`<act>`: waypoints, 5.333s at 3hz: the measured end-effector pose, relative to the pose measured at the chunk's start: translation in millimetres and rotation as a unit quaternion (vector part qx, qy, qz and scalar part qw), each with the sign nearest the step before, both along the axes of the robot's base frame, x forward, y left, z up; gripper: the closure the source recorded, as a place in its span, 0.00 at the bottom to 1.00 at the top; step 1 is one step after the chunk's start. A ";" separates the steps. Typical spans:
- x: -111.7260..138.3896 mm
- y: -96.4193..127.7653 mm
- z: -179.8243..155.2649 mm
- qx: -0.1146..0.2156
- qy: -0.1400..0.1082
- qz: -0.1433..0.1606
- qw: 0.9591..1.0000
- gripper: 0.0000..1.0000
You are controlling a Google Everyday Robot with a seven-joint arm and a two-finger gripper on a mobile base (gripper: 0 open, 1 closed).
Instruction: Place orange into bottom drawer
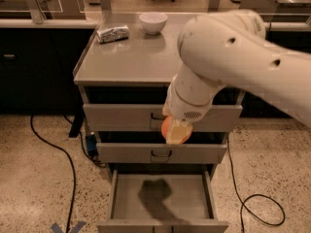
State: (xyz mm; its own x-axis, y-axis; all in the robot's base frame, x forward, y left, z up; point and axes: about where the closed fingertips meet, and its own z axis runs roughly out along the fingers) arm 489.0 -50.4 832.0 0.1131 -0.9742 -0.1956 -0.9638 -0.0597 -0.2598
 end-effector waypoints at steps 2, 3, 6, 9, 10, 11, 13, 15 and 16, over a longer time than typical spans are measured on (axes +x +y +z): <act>-16.7 -4.4 -45.1 0.019 0.024 -0.015 0.999 1.00; -25.4 2.7 -75.6 0.023 0.029 -0.024 0.999 1.00; -54.2 16.3 -182.6 0.042 0.074 -0.028 0.996 1.00; -12.8 35.8 -301.1 0.005 0.057 -0.029 0.998 1.00; 6.8 33.2 -356.1 0.010 0.060 -0.047 0.997 1.00; 12.2 29.1 -410.5 0.029 0.083 -0.076 0.993 1.00; 10.4 31.4 -428.7 0.033 0.088 -0.078 0.992 1.00; 50.4 46.7 -541.3 0.156 0.131 -0.164 0.965 1.00; 51.4 49.6 -550.5 0.162 0.132 -0.168 0.963 1.00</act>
Offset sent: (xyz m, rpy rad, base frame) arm -0.0114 -0.0042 -0.0329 0.0279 0.0390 -0.0158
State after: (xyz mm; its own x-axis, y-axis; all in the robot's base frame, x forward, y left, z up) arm 540.4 -0.9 281.5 -0.2938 -0.8304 -0.4734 -0.9494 0.3109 0.0439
